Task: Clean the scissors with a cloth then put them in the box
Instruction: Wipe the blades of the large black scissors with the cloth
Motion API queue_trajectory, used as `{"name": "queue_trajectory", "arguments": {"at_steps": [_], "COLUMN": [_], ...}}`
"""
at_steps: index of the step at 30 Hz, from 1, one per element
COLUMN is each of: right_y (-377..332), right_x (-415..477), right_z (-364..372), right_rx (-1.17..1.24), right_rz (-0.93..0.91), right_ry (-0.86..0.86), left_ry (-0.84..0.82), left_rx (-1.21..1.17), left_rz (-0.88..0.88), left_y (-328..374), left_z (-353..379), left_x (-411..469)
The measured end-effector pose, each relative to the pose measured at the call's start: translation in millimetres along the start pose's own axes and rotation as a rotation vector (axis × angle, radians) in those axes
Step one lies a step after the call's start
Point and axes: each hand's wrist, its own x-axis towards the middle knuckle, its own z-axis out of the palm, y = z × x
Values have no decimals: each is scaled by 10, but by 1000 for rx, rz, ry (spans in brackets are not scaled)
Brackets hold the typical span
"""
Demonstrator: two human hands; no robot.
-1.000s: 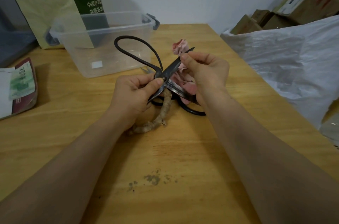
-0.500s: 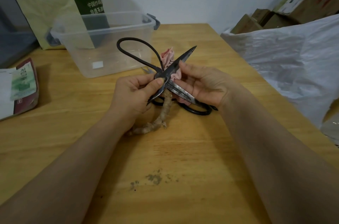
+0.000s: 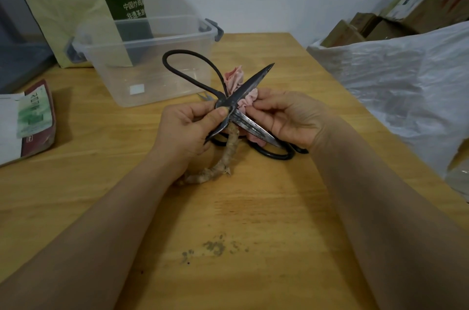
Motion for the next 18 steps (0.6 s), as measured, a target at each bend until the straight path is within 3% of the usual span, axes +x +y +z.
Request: {"name": "queue_trajectory", "arguments": {"at_steps": [10,18], "right_y": [125,63], "right_x": [75,71], "right_z": [129,150], "right_rx": [-258,-107], "right_rz": [-187,-255], "right_ry": [178,323], "left_ry": [-33,-36], "left_rx": [43,86], "left_rz": [6,26], "left_y": [4,2], "left_z": [-29,5], "left_x": [2,9]}}
